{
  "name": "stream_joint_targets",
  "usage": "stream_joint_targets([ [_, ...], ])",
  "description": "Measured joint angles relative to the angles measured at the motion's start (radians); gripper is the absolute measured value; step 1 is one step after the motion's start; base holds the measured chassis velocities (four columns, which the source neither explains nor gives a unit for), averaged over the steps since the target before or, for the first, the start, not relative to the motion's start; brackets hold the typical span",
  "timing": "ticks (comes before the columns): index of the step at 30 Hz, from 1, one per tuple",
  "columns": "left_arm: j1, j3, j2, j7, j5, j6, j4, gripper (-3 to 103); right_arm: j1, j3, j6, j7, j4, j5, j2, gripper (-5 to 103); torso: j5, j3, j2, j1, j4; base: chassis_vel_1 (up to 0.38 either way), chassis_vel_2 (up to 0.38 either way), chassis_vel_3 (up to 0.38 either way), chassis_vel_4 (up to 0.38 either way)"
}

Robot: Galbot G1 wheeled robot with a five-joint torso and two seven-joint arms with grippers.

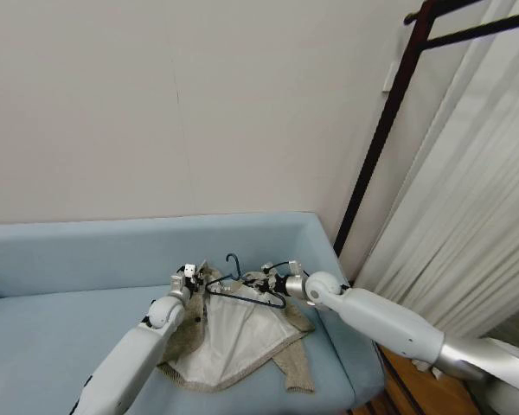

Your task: Pick up the clothes from the sofa and hang them on the clothes hanger.

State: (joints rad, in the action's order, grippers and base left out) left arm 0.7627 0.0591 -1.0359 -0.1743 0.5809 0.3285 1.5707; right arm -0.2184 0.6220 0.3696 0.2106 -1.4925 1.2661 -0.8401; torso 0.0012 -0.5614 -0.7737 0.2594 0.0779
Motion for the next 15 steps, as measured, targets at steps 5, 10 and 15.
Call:
stream_joint_targets([
  [5,0.029,-0.017,0.037,-0.007,-0.005,0.005,0.084,0,-0.006,0.007,0.0,0.013,0.037,0.008,-0.039,8,0.0001,0.0,0.0,0.0,0.0009,0.0,0.0,0.0,0.0],
  [10,0.055,-0.033,0.064,-0.037,-0.009,0.026,0.187,0,-0.002,0.011,-0.006,0.034,0.112,-0.016,-0.112,8,0.0001,0.0,0.0,0.0,-0.0007,0.0,0.0,0.0,0.0],
  [15,0.07,-0.067,0.087,-0.045,-0.024,0.039,0.236,0,0.019,0.015,-0.009,0.068,0.192,-0.042,-0.167,8,0.0001,0.0,0.0,0.0,0.0001,0.0,0.0,0.0,0.0],
])
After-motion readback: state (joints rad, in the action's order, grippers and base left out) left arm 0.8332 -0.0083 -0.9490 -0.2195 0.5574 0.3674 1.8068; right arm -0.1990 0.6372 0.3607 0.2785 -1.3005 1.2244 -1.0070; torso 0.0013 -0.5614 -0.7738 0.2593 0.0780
